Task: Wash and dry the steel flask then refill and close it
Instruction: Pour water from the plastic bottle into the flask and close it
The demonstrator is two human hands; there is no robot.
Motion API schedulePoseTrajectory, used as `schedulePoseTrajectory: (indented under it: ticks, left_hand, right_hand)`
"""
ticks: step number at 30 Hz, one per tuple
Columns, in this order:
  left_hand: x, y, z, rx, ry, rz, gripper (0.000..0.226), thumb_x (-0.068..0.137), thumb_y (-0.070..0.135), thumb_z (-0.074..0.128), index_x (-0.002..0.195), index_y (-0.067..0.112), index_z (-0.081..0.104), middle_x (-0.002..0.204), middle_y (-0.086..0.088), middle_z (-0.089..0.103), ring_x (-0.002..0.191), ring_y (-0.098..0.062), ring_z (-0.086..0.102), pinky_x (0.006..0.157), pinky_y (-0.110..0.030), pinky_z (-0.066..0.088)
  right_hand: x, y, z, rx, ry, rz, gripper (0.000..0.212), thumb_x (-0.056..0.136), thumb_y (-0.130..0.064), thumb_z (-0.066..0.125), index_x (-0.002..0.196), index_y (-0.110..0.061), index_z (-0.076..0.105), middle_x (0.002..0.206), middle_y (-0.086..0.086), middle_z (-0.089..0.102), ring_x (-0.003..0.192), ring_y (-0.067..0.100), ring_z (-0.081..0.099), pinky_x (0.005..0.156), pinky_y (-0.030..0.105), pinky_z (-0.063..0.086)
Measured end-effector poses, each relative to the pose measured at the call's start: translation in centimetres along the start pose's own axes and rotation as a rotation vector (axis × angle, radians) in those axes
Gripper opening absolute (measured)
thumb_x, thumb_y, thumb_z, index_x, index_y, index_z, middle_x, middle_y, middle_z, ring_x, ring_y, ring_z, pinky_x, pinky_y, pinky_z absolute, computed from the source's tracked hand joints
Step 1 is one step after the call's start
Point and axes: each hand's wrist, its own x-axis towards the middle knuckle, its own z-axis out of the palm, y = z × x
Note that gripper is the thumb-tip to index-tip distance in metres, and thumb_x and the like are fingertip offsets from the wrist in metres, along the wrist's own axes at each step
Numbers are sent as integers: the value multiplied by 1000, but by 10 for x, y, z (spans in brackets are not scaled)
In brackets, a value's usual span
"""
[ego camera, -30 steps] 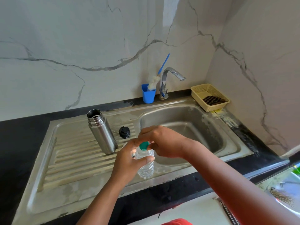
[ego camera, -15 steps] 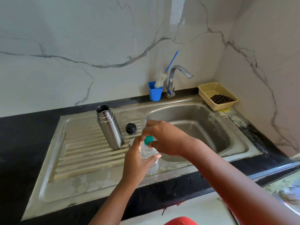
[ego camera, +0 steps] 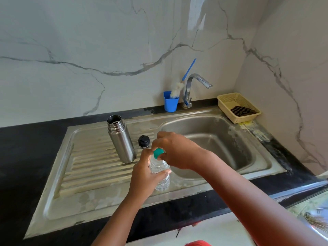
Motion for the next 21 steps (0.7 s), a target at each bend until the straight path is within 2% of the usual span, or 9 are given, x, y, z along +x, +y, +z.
schedulePoseTrajectory:
  ticks: [2,4,7,8,11,13,15,19,21]
  left_hand:
    - [2,-2,1,-6,-15,-8,68,68,18,90,116,37,46,89,28,52,87,26,48,72,3,35]
    - [3,-4,2,-9,-33,-21,73,68,23,90,123,40,44,104,28,56,97,20,52,79,2,35]
    - [6,-9,2,-15,-39,-44,75,68,26,88,126,40,44,116,20,61,106,-3,62,89,-19,47]
    - [7,-10,2,-12,-40,-43,74,68,26,88,127,38,45,115,17,63,103,-5,62,87,-21,48]
    - [5,-6,1,20,-29,-20,69,69,27,88,124,33,47,102,21,61,92,4,56,75,-8,39]
    - [3,-6,0,22,-16,-14,63,68,26,89,116,30,49,85,23,54,81,13,52,67,-5,38]
    - [3,-8,0,22,-12,-19,58,69,24,89,111,25,50,78,21,48,77,16,50,64,-5,37]
    - [5,-12,2,-16,-32,-38,54,68,26,89,105,25,49,87,17,60,81,9,55,64,-7,38]
    - [5,-14,4,-24,-33,-36,55,67,28,90,102,27,49,89,15,64,80,2,59,65,-9,40]
  right_hand:
    - [-1,1,-2,13,-56,-45,46,84,-3,68,124,-25,63,120,-1,54,106,18,57,86,35,54]
    - [-3,1,0,61,-71,-49,49,82,-10,74,125,-28,62,127,-1,51,112,17,52,93,33,51]
    - [-3,-3,7,102,9,6,41,84,-30,75,122,-23,61,125,2,52,107,19,55,92,34,51]
    - [-2,-4,9,82,30,26,39,85,-29,73,122,-21,61,122,3,55,105,21,57,89,36,52]
    - [1,-5,10,48,64,42,32,87,-17,70,119,-17,63,114,4,61,99,23,60,85,39,54]
    - [0,-1,5,104,111,39,29,85,-12,72,113,-17,65,110,3,63,96,20,60,83,37,53]
    - [-4,6,2,208,194,64,27,82,-10,75,107,-17,67,105,1,67,92,17,61,81,32,53]
    - [-15,37,28,441,342,359,26,73,-15,85,89,-19,65,86,-7,68,76,10,61,68,18,48]
    - [-20,57,59,494,282,555,25,67,-20,89,75,-21,65,73,-9,66,65,6,57,61,19,43]
